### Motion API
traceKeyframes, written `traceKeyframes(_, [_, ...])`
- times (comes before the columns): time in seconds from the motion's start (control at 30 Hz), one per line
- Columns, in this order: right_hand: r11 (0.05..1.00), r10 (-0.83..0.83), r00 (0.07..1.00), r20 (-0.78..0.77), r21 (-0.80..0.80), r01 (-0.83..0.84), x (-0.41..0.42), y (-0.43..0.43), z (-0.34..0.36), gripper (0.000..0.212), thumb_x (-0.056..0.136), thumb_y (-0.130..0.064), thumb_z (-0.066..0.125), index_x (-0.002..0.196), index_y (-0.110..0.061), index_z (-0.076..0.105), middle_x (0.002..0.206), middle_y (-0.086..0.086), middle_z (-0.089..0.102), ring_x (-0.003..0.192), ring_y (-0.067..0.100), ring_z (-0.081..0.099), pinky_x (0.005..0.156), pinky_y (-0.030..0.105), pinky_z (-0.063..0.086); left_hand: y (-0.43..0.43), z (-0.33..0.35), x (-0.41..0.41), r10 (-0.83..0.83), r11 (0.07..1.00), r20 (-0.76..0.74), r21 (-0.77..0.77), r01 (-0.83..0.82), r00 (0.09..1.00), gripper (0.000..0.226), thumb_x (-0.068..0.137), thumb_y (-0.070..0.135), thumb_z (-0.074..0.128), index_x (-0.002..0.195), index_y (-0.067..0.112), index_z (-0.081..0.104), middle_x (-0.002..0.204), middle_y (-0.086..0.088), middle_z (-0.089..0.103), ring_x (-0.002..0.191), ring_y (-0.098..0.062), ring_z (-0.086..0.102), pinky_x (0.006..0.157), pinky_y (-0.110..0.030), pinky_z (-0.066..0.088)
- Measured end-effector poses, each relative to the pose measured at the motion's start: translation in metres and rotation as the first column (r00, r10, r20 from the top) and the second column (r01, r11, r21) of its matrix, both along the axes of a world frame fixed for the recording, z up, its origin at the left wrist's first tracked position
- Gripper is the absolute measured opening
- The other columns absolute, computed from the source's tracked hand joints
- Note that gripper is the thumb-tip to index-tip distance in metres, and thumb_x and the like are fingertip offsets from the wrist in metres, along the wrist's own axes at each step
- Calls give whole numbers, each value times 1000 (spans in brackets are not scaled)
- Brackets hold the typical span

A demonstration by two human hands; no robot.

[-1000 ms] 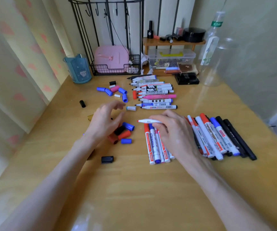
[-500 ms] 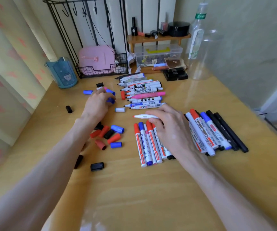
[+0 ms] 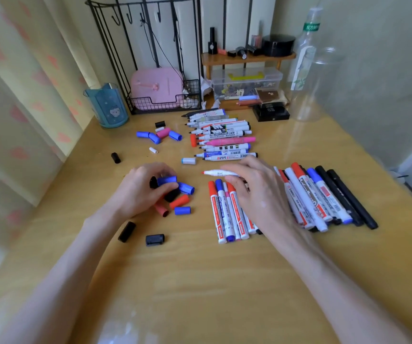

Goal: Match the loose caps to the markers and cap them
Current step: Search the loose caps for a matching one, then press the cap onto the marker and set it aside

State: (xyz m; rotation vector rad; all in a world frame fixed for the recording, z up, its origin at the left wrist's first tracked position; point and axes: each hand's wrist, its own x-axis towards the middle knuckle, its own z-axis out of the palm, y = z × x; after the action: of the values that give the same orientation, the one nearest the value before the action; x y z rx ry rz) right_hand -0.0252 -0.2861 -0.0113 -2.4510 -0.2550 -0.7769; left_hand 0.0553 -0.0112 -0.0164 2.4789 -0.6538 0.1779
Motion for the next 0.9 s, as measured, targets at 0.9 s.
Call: traceKeyframes(0.9, [1000, -21, 999, -39, 4, 21, -1, -2, -1, 25, 95, -16, 72, 119, -24, 76, 98, -6, 63, 91, 17, 61, 78, 43, 53, -76, -10, 124, 167, 986, -22, 22, -166, 986, 41, 88, 36, 81, 124, 22, 68, 109, -3, 54, 102, -20, 58, 91, -34, 47])
